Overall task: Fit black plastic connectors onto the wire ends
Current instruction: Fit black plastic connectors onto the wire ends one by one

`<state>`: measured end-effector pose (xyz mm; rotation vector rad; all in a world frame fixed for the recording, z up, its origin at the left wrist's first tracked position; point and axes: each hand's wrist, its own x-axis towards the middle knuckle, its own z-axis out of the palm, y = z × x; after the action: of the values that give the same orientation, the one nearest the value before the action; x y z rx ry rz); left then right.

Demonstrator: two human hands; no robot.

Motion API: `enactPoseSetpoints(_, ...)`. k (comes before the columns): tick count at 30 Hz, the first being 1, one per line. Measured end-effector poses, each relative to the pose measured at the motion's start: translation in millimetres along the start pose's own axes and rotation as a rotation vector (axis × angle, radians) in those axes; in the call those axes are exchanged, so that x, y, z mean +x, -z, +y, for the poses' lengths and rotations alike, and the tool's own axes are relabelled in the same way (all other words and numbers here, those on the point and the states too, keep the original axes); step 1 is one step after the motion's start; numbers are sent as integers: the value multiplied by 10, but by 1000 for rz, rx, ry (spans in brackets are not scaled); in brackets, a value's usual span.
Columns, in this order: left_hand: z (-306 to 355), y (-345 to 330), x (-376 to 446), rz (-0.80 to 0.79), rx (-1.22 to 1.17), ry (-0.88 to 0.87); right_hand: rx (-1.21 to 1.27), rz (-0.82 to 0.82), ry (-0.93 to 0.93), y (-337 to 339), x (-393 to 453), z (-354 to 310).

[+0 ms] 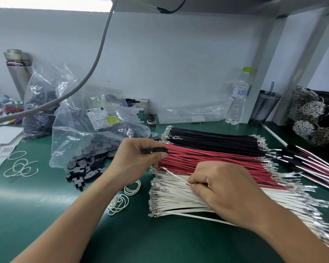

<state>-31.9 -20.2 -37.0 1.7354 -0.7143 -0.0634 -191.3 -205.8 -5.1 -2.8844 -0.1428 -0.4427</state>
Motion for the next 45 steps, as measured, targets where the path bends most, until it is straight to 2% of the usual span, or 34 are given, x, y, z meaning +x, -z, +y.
enactPoseSetpoints(2, 3, 2, 0, -7, -8, 2, 60, 22, -29, 22, 12, 15)
enactPoseSetpoints(7, 39, 14, -9, -29, -92, 38, 667, 119, -196, 178, 109, 67)
enactPoseSetpoints(11, 78, 19, -26, -32, -181, 82, 859, 286, -243, 481, 307, 77)
enactPoseSetpoints(13, 84, 16, -26, -28, -219, 106, 804, 367, -180, 674, 435, 92)
enactPoseSetpoints(14, 85, 15, -25, -30, -231, 116, 673, 391, -129, 743, 489, 94)
enactPoseSetpoints(16, 88, 15, -20, -36, -247, 130, 313, 353, -63, 733, 544, 72)
enactPoseSetpoints(18, 94, 20, -21, -44, -268, 137, 133, 287, -33, 511, 490, 51)
enactPoseSetpoints(20, 108, 24, -31, -49, -294, 139, 130, 285, -47, 228, 386, 51)
enactPoseSetpoints(24, 111, 14, -22, -52, -317, 144, 250, 393, -94, -68, 304, 169)
enactPoseSetpoints(35, 148, 13, -43, -54, -322, 133, 262, 531, -11, -110, 276, 166)
enactPoseSetpoints(39, 143, 14, -35, -62, -324, 132, 155, 507, 25, -125, 274, 166)
enactPoseSetpoints(45, 155, 18, -59, -71, -266, 114, -19, 570, 105, -173, 300, 141)
